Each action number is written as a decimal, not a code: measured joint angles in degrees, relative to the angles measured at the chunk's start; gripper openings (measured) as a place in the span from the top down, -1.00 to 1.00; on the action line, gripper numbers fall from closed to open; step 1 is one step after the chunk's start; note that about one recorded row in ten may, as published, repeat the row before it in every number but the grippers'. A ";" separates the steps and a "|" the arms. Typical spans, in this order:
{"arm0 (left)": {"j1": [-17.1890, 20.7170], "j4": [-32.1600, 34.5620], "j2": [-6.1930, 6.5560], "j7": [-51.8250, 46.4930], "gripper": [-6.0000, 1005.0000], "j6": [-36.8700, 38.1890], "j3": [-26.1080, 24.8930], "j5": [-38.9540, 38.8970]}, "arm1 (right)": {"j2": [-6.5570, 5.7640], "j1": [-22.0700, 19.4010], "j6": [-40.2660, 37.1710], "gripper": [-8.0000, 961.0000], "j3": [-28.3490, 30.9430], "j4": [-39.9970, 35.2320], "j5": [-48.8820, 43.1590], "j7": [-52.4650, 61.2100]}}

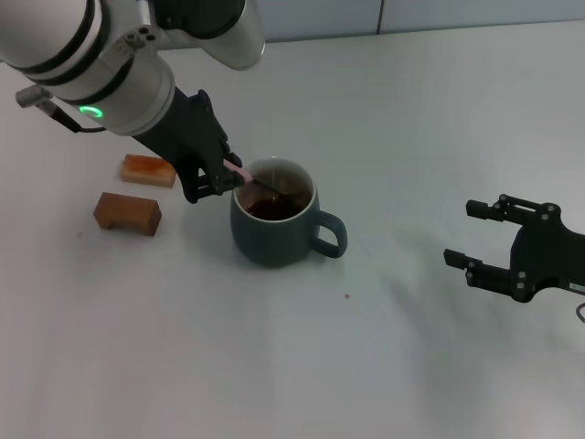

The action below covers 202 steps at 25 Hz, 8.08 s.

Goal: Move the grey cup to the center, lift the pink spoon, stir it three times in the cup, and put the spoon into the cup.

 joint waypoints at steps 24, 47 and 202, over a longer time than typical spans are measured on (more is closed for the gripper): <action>-0.43 -1.39 0.02 0.58 0.73 2.31 -1.66 -1.89 | 0.18 -0.08 -0.22 -0.44 0.00 0.00 -0.01 0.00; 1.18 -1.63 0.17 -1.52 0.71 2.19 -2.70 -1.62 | 0.10 -0.18 -0.66 -0.44 0.00 0.00 -0.01 0.16; 36.30 -66.17 0.87 98.78 -0.71 2.45 -40.66 -58.40 | 0.01 -1.69 -7.12 -0.44 1.01 3.60 0.79 -2.90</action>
